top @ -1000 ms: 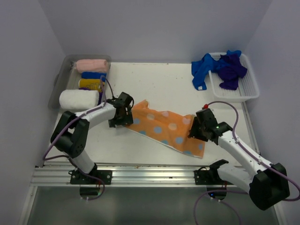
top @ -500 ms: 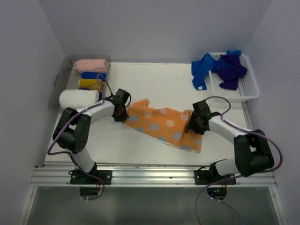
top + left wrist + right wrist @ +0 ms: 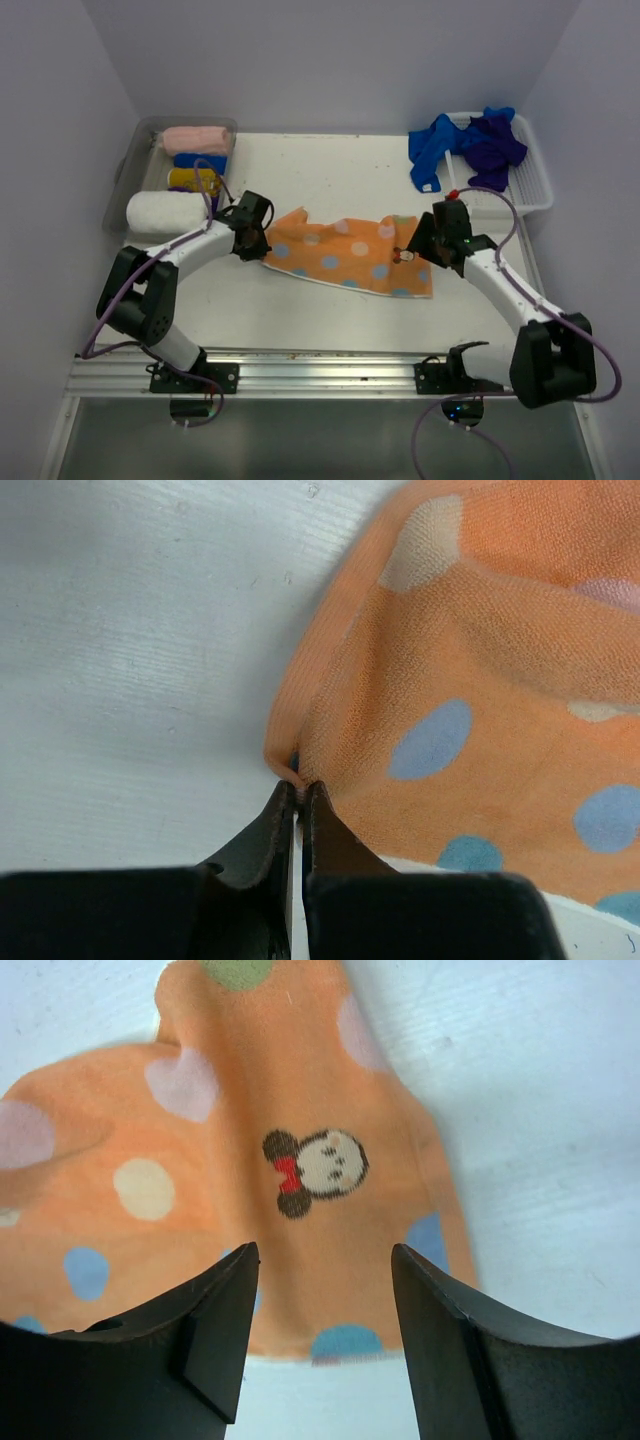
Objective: Roll the towels
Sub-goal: Flatten the towel
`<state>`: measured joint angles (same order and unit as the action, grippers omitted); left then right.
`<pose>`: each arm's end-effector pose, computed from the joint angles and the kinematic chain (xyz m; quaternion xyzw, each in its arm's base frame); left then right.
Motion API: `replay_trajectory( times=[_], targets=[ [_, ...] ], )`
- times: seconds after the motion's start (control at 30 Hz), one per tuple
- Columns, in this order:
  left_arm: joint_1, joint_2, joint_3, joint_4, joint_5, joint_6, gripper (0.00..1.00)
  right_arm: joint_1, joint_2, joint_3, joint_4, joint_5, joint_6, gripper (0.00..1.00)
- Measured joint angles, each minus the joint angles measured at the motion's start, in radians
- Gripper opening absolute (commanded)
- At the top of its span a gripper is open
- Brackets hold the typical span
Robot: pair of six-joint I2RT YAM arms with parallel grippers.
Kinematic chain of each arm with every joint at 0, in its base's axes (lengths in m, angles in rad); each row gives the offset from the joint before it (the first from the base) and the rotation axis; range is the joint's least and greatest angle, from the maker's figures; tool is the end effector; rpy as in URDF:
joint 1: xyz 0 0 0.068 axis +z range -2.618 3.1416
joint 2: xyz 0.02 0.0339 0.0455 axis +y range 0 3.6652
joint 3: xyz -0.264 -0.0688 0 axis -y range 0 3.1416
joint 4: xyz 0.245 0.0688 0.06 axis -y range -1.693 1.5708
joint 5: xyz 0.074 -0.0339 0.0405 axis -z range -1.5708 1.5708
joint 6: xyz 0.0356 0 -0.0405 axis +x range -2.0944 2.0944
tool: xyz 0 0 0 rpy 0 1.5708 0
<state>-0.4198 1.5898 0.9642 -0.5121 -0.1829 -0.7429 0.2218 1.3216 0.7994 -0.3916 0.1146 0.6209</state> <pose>0.2807 -0.1182 0.1837 -0.1758 0.9567 -0.0430 0.2278 0.2584 0.0541 0.2125 0.2054 0.9226 0.0823 0.3161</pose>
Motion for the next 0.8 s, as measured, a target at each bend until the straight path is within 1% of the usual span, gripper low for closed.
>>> replay_trajectory(
  times=[0.03,0.17,0.27,0.37,0.47,0.5,0.57,0.7,0.8],
  targets=[
    [0.0,0.0,0.0,0.0,0.0,-0.002,0.0,-0.003,-0.093,-0.032,-0.037,-0.002,0.011,0.6],
    [0.0,0.0,0.0,-0.002,-0.002,-0.006,0.0,-0.029,-0.205,-0.115,-0.104,0.0,0.052,0.57],
    [0.0,0.0,0.0,-0.002,0.0,-0.006,0.0,-0.046,-0.29,-0.232,-0.153,-0.002,0.096,0.55],
    [0.0,0.0,0.0,-0.001,0.002,-0.006,0.0,-0.055,-0.363,-0.319,-0.193,-0.003,0.137,0.54],
    [0.0,0.0,0.0,-0.002,0.002,-0.006,0.0,-0.064,-0.367,-0.349,-0.178,-0.015,0.158,0.53],
    [0.0,0.0,0.0,-0.002,0.002,-0.006,0.0,-0.067,-0.36,-0.355,-0.168,-0.026,0.163,0.5],
    [0.0,0.0,0.0,-0.002,0.002,-0.006,0.0,-0.072,-0.328,-0.364,-0.135,-0.04,0.173,0.48],
    [0.0,0.0,0.0,-0.002,0.002,-0.006,0.0,-0.074,-0.281,-0.365,-0.035,-0.073,0.194,0.47],
    [0.0,0.0,0.0,-0.002,0.002,-0.006,0.0,-0.074,-0.271,-0.37,0.004,-0.074,0.204,0.45]
  ],
)
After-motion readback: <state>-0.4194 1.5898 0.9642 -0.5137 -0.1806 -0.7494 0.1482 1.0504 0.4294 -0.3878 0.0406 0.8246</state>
